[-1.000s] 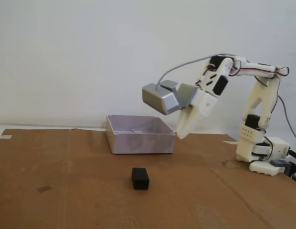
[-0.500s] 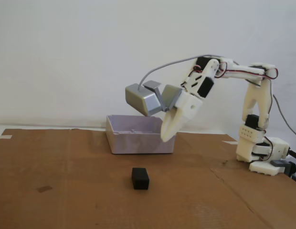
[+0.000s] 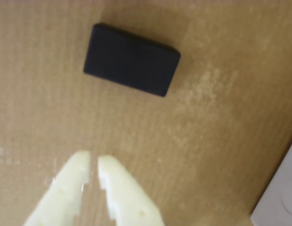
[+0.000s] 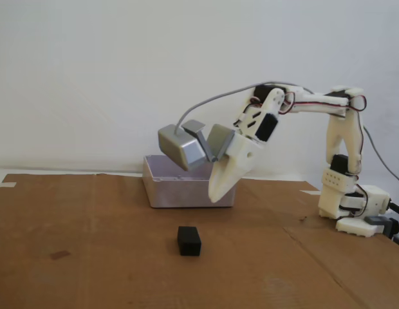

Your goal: Grasp a block and put it in the box.

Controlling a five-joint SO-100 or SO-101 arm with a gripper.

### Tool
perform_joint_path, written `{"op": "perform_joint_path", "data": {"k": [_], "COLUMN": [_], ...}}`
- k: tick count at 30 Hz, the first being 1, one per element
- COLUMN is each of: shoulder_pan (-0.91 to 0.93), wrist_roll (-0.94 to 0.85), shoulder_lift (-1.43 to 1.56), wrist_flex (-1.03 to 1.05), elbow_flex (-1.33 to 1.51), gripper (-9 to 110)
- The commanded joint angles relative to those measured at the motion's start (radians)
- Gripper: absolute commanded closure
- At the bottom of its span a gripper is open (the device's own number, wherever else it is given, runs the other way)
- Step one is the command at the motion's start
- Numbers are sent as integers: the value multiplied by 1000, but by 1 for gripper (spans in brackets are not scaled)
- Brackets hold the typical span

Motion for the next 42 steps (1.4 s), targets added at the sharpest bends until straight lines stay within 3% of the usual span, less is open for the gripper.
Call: {"op": "perform_joint_path", "data": {"k": [1,15,42], "shoulder_pan": [-2,12,37], "wrist_roll": [6,103,103], "shoulder_lift": [-2,-227,-196], "wrist_flex": [-38,-38,98], "elbow_flex": [-169,-451,-465], "gripper": [101,101,100]}}
